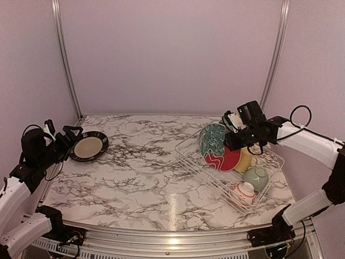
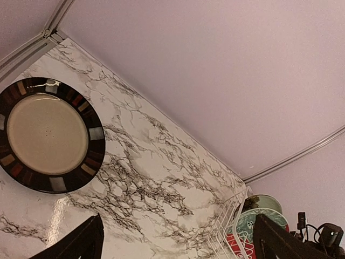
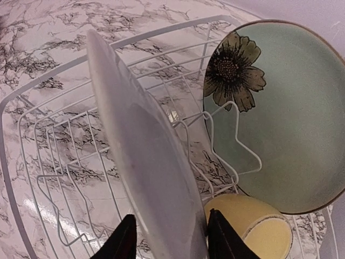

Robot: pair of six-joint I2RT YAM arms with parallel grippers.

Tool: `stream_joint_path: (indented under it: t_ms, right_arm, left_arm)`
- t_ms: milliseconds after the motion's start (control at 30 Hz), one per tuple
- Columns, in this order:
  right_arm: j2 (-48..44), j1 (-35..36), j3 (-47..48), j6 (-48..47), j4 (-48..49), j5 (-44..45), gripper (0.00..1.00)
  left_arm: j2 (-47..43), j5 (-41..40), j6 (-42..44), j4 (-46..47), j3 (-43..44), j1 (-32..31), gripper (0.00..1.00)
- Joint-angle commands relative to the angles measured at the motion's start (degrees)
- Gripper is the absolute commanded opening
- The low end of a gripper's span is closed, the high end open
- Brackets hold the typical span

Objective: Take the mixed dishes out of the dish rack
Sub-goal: Grab the plate from the dish rack.

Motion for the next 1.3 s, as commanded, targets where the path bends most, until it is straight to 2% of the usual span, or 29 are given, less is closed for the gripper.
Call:
stream_joint_path:
  t_ms: [0,100,367,700,1067,1267]
  right_arm:
    - [-0.10,-0.17,-0.58,-1.92,2.15,-1.68,0.35]
    - [-0.20,-0.17,-0.60,-2.21,2.19,-1.09,0.28]
    - [-1.75,-0.16,-0.02,-2.91,0.73,0.01,0.12]
    - [-5.72,-0.18,2.59,-2.07,-1.57,0.12,0.01]
    - [-14.66,-0.13,4.83,1.05,-0.64,1.27,0.00]
    - [-18.69,-0.15,5.29,6.87,1.68,-0.98,0.00]
  left_arm:
    - [1.99,6.71,1.55,4.93,0.90,-0.02,0.99]
    - [4.20,7.14,2.76,2.78,2.97,-0.69,0.99]
    - [7.62,8.66,2.78,5.10,2.97,-3.53,0.99]
    - [6.95,8.42,-1.10,11.70,0.85,-5.43,0.99]
    - [10.96,12.34,-2.90,14.70,0.35,-6.38,0.99]
    - [14.58,14.13,-2.98,19.11,1.02,-10.17,0.99]
